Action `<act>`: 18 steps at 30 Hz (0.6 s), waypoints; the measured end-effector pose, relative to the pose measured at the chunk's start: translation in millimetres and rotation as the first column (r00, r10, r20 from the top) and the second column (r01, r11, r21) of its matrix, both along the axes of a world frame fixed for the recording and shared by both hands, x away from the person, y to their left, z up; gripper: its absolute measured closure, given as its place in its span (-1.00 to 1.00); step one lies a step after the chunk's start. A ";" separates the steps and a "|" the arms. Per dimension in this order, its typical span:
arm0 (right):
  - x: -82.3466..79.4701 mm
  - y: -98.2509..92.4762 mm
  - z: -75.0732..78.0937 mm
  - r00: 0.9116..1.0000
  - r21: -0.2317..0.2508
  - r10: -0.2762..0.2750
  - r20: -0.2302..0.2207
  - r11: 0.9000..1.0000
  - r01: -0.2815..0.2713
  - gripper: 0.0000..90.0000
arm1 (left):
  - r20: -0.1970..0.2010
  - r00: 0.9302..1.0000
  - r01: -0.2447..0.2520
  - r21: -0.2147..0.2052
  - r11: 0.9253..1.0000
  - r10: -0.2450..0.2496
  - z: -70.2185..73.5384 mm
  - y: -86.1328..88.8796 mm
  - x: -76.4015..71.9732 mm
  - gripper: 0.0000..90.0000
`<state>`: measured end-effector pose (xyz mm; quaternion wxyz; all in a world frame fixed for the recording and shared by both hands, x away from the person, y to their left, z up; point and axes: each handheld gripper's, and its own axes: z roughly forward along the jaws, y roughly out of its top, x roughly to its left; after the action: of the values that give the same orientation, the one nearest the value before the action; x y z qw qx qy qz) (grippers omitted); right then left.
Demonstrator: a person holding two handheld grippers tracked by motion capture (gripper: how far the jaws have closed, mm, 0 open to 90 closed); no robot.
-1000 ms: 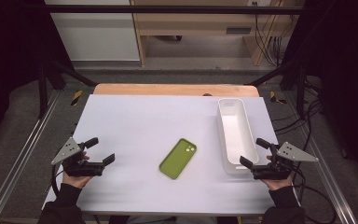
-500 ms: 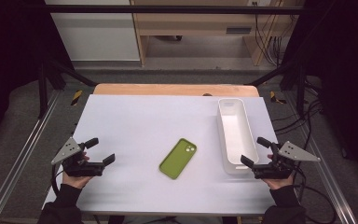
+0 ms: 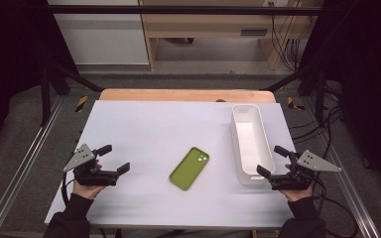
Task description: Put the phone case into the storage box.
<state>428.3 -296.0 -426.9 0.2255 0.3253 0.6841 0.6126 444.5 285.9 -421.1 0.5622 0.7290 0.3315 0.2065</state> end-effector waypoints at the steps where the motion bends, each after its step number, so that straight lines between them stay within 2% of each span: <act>1: -0.1 0.0 0.0 1.000 -0.001 0.000 -0.002 1.000 0.000 -1.00 | 0.000 1.000 0.000 0.000 1.000 0.000 0.0 0.0 0.0 -0.99; 11: -0.4 0.2 0.6 1.000 0.000 0.004 0.002 1.000 -0.004 -1.00 | -0.019 1.000 0.009 0.022 1.000 -0.008 5.3 -18.9 -0.3 -0.99; 18: -0.3 1.0 0.3 1.000 0.001 0.004 0.000 1.000 -0.004 -1.00 | -0.022 1.000 0.004 0.016 1.000 -0.004 10.2 -30.9 2.2 -0.99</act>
<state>428.1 -295.0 -426.6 0.2243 0.3238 0.6846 0.6133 446.7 254.9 -411.0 0.5532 0.7363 0.3345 0.1997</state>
